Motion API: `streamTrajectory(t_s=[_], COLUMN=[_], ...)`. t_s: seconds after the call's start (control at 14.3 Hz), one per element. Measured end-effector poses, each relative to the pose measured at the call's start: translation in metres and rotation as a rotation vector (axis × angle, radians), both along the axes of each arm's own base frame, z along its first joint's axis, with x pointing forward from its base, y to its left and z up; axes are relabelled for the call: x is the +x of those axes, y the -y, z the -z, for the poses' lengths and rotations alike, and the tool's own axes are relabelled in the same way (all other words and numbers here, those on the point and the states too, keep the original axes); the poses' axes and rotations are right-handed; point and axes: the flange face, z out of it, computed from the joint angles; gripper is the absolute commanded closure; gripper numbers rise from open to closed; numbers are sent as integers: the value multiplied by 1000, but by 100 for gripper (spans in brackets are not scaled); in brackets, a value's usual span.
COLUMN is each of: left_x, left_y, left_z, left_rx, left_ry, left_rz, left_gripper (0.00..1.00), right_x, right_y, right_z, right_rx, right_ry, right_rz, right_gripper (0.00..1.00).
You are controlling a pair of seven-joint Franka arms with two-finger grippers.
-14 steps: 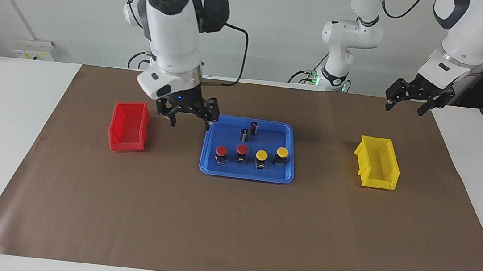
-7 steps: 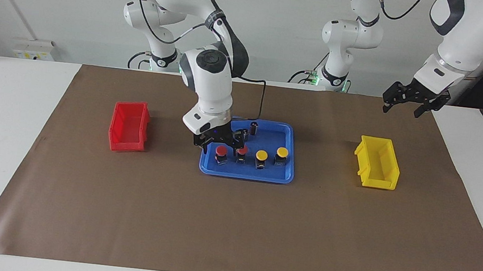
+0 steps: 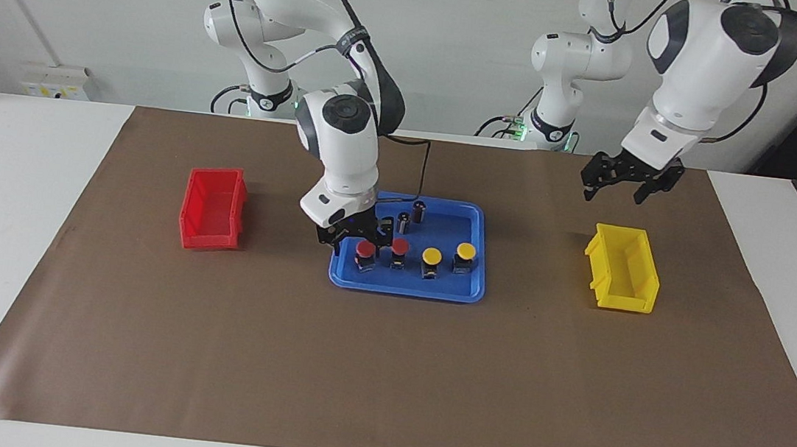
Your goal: Sort red and yellow buttons by color
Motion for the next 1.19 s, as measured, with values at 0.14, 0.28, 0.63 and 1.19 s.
streamTrajectory(t_s=[0.14, 0.28, 0.63, 1.19], left_x=[-8, -18, -15, -13], left_y=[37, 72, 119, 153], left_z=[27, 58, 110, 169], left_rx=[-2, -5, -46, -75], left_ry=[22, 21, 13, 1], left_rz=[-27, -45, -80, -116], left_gripper=[0, 0, 0, 0], right_x=[-6, -12, -17, -23], right_y=[-3, -12, -14, -12], right_z=[8, 11, 15, 23], right_rx=[1, 1, -2, -12], right_ry=[2, 1, -5, -21], right_rz=[-13, -29, -36, -38], right_gripper=[31, 32, 36, 63])
